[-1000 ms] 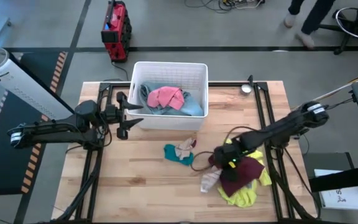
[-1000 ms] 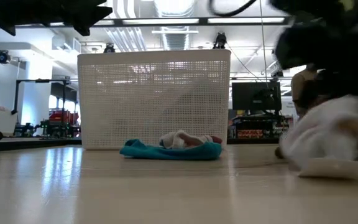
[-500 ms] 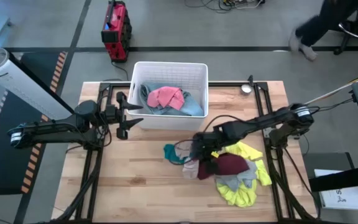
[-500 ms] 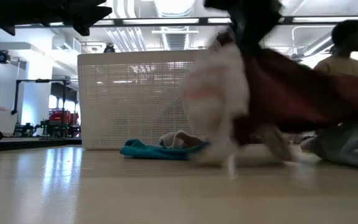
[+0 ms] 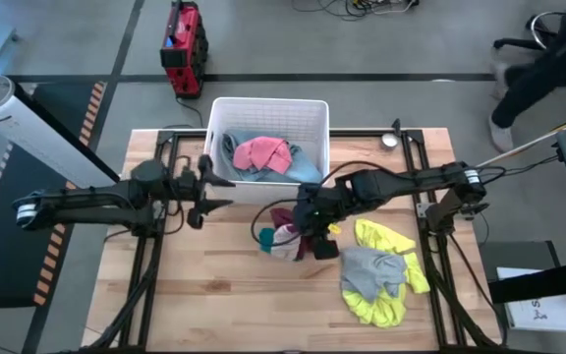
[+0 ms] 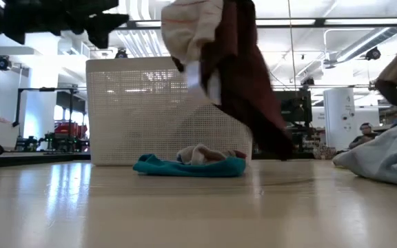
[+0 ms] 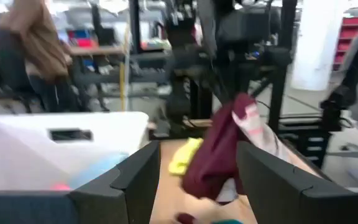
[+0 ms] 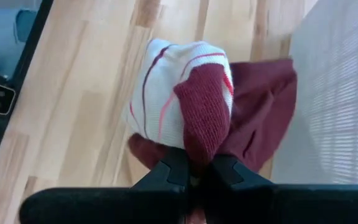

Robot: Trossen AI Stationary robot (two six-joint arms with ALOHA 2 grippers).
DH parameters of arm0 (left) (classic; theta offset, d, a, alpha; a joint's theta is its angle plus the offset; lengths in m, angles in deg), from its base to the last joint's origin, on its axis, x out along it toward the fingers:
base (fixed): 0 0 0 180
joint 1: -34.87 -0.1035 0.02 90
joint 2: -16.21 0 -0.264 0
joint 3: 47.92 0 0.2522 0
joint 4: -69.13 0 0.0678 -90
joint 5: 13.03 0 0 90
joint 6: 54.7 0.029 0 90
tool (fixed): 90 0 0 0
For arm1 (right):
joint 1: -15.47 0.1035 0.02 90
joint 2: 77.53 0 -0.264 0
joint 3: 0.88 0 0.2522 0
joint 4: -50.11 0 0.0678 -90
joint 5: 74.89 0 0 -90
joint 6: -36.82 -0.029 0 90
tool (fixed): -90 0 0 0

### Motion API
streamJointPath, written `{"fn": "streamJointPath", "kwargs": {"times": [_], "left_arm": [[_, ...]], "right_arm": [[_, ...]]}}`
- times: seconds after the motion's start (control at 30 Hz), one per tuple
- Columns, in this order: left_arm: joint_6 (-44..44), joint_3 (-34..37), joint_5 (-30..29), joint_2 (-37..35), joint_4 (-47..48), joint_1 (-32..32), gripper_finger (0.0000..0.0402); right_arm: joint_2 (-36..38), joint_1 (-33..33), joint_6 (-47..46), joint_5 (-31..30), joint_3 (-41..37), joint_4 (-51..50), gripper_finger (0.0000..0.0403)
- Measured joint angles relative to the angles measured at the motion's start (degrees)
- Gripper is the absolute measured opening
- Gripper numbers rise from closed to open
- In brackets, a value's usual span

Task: Sort clothes
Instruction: Move the clothes from the middle right to the center

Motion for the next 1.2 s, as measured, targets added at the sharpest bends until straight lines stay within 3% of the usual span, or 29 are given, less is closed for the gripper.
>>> {"fn": "streamJointPath", "kwargs": {"times": [0.1, 0.4, 0.67, 0.77, 0.97, 1.2], "left_arm": [[-1.03, 0.0, -0.27, 4.69, -1.1, 2.22, 0.0206], [0.35, -1.72, -1.97, 20.59, -16.99, 8.61, 0.0256], [1.94, -14.33, -3.51, 30.9, -10.23, 11.29, 0.0263], [3.88, -19.09, -6.99, 34.43, -1.71, 11.25, 0.0251], [4.24, -25.34, -7.14, 40.43, 2.75, 11.43, 0.0209], [4.14, -26.13, -7.53, 40.23, 4.66, 11.44, 0.0087]], "right_arm": [[-0.41, -0.17, 0.87, -1.02, 1.68, -0.6, 0.0003], [-1.35, -1.16, 2.01, -3.08, 3.22, -1.76, 0.0002], [-1.94, -1.44, 2.6, -4.17, 2.88, -1.17, 0.0002], [-1.9, -1.42, 2.55, -4.14, 2.87, -1.35, 0.0002], [-1.63, -1.43, 2.4, -4.17, 2.87, -1.41, 0.0002], [-1.57, -1.43, 2.14, -5.69, 2.78, -2.76, 0.0002]]}}
